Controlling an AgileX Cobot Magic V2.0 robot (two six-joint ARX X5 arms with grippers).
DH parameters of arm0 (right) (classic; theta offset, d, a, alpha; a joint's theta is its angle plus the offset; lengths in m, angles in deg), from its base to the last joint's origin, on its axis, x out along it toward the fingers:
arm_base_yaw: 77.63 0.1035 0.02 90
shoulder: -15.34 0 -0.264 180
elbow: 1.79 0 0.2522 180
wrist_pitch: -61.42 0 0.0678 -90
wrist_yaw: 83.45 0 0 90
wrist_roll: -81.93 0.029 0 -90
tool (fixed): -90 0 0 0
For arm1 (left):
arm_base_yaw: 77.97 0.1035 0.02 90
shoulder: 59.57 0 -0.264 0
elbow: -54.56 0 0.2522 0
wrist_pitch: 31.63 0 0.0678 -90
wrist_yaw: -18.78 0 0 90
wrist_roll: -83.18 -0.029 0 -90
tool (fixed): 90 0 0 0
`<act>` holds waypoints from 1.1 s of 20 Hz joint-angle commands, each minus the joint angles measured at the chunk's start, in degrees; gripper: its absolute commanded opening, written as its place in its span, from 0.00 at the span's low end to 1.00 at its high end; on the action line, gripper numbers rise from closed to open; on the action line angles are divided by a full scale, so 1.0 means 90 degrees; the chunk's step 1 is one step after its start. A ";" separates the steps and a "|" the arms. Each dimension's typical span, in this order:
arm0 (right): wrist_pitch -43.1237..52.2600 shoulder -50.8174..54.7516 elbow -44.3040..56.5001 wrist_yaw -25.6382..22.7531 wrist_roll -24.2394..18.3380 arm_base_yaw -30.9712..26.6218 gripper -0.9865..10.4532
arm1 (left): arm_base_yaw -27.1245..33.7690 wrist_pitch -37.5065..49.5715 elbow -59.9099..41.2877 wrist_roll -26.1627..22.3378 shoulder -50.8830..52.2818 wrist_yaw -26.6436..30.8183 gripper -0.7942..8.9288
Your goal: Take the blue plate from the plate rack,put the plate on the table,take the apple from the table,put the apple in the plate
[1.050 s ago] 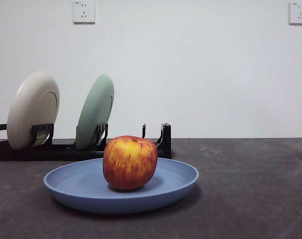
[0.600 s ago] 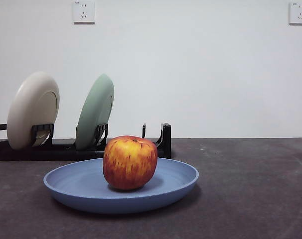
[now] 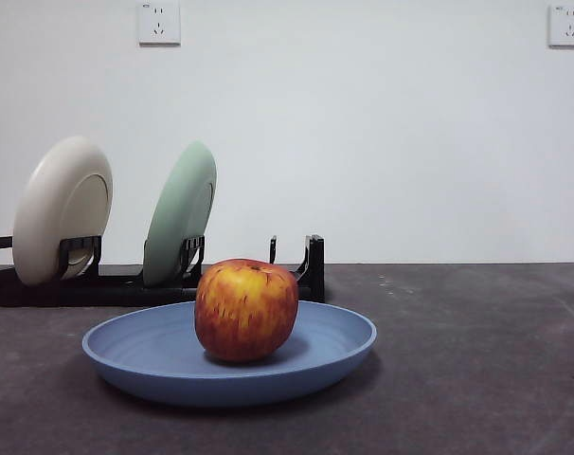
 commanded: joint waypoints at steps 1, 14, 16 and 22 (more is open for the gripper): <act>0.2305 0.1013 0.2596 0.0170 -0.0639 -0.0967 0.09 | 0.0012 0.0010 -0.0061 0.0053 -0.0100 -0.0002 0.08; 0.2885 0.4267 0.6919 0.0962 -0.0138 -0.1688 0.09 | 0.0012 0.0104 -0.0061 0.0056 -0.0233 -0.0002 0.08; 0.2511 0.4267 0.6919 0.1166 -0.0391 -0.1688 0.09 | 0.0012 0.0102 -0.0061 0.0053 -0.0233 -0.0002 0.08; 0.2310 0.4257 0.6919 0.1562 -0.0517 -0.1688 0.09 | 0.0012 0.0102 -0.0058 0.0053 -0.0233 -0.0002 0.08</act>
